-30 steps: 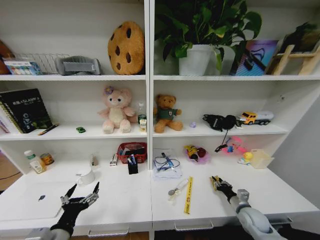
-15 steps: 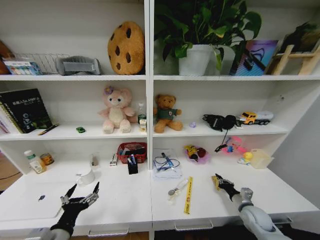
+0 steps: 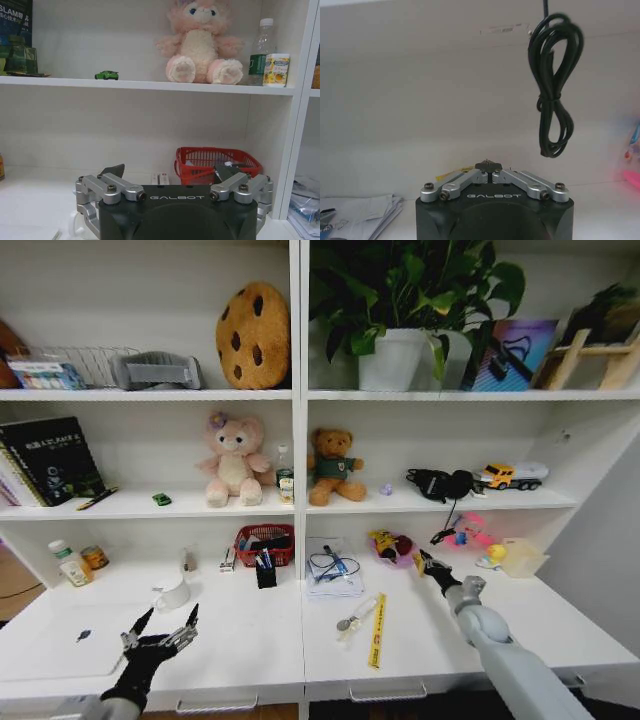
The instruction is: Organize the objects on the table.
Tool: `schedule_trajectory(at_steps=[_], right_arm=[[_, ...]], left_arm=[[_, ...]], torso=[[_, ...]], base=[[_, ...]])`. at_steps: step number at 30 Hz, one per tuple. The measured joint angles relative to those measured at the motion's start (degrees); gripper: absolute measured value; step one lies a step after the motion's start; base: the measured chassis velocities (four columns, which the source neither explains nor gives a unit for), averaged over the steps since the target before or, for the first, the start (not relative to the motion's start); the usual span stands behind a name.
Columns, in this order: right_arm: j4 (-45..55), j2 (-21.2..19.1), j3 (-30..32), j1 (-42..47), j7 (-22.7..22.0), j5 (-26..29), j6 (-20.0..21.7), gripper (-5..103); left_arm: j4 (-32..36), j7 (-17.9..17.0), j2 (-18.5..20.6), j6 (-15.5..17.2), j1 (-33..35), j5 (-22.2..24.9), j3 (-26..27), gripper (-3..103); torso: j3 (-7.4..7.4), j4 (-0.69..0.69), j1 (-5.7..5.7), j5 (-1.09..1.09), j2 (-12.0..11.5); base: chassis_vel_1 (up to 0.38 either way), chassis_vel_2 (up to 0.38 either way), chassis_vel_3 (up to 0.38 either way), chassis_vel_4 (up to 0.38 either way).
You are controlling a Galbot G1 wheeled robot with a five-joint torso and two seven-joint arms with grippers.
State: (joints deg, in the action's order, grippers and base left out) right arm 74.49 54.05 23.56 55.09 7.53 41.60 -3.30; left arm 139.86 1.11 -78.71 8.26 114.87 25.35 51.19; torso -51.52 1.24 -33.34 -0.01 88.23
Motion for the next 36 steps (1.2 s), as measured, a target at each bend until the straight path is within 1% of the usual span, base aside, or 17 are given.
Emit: schedule_trajectory(at_steps=[3, 6, 8, 11, 16, 24, 26, 27, 28, 29, 31, 32, 34, 36], right_arm=[[-2.43, 0.98, -1.42, -2.15, -0.13, 0.11, 0.4, 0], [-6.61, 3.48, -3.12, -5.17, -0.51, -1.22, -1.07, 0], [-7.07, 3.93, -3.56, -5.95, -0.69, -1.43, -1.27, 0], [-8.13, 4.64, -4.24, -8.28, -0.87, -1.96, -1.65, 0], [-8.7, 4.69, -4.53, -10.16, -0.98, -1.92, -1.74, 0], [-15.54, 6.69, -7.21, -14.54, 0.25, -1.97, -4.05, 0], [-15.88, 6.87, -7.27, -14.73, 0.25, -2.17, -4.26, 0], [-16.84, 7.45, -7.24, -15.27, 0.21, -3.25, -4.92, 0], [-17.51, 8.02, -6.58, -15.56, -0.13, -5.45, -5.54, 0], [-17.55, 8.06, -6.21, -15.52, -0.38, -6.17, -5.69, 0], [-17.54, 8.06, -5.82, -15.32, -1.01, -6.8, -5.83, 0], [-17.63, 8.04, -5.53, -14.95, -1.73, -7.08, -5.95, 0], [-17.73, 8.02, -5.44, -14.82, -1.9, -7.11, -6.02, 0], [-17.48, 7.43, -4.88, -13.48, -1.95, -7.15, -6.29, 0]], left_arm=[[0.0, 0.0, 0.0, 0.0, 0.0, 0.0, 0.0, 100], [0.0, 0.0, 0.0, 0.0, 0.0, 0.0, 0.0, 100], [0.0, 0.0, 0.0, 0.0, 0.0, 0.0, 0.0, 100], [0.0, 0.0, 0.0, 0.0, 0.0, 0.0, 0.0, 100], [0.0, 0.0, 0.0, 0.0, 0.0, 0.0, 0.0, 100], [0.0, 0.0, 0.0, 0.0, 0.0, 0.0, 0.0, 100], [0.0, 0.0, 0.0, 0.0, 0.0, 0.0, 0.0, 100], [0.0, 0.0, 0.0, 0.0, 0.0, 0.0, 0.0, 100], [0.0, 0.0, 0.0, 0.0, 0.0, 0.0, 0.0, 100], [0.0, 0.0, 0.0, 0.0, 0.0, 0.0, 0.0, 100], [0.0, -0.01, 0.0, 0.0, 0.0, 0.0, 0.0, 100], [0.0, -0.01, 0.0, 0.0, 0.0, 0.0, 0.0, 100], [0.0, -0.01, 0.0, 0.0, 0.0, 0.0, 0.0, 100], [0.0, -0.01, 0.0, 0.0, 0.0, 0.0, 0.0, 100]], torso=[[0.0, 0.0, 0.0, -0.01, 0.0], [0.0, 0.0, 0.0, 0.03, 0.0], [0.0, -0.02, 0.0, 0.0, 0.0], [0.0, 0.0, 0.0, 0.01, 0.0], [0.01, 0.0, 0.0, -0.01, 0.0], [0.01, 0.0, 0.0, 0.0, 0.0], [0.01, 0.0, 0.0, 0.0, 0.0], [0.01, -0.01, 0.0, 0.01, 0.0], [0.0, -0.03, 0.0, 0.01, 0.0], [0.0, -0.03, -0.01, 0.01, 0.0], [0.01, -0.01, 0.0, -0.01, 0.0], [0.01, 0.02, 0.0, 0.0, 0.0], [0.01, 0.02, 0.0, 0.0, 0.0], [0.0, -0.01, 0.0, 0.01, 0.0]], base=[[0.0, 0.0, 0.0, 0.0], [0.0, 0.0, 0.0, 0.0], [0.0, 0.0, 0.0, 0.0], [0.0, 0.0, 0.0, 0.0], [0.0, 0.0, 0.0, 0.0], [0.0, 0.0, 0.0, 0.0], [0.0, 0.0, 0.0, 0.0], [0.0, 0.0, 0.0, 0.0], [0.0, 0.0, 0.0, 0.0], [0.0, 0.0, 0.0, 0.0], [0.0, 0.0, 0.0, 0.0], [0.0, 0.0, 0.0, 0.0], [0.0, 0.0, 0.0, 0.0], [0.0, 0.0, 0.0, 0.0]])
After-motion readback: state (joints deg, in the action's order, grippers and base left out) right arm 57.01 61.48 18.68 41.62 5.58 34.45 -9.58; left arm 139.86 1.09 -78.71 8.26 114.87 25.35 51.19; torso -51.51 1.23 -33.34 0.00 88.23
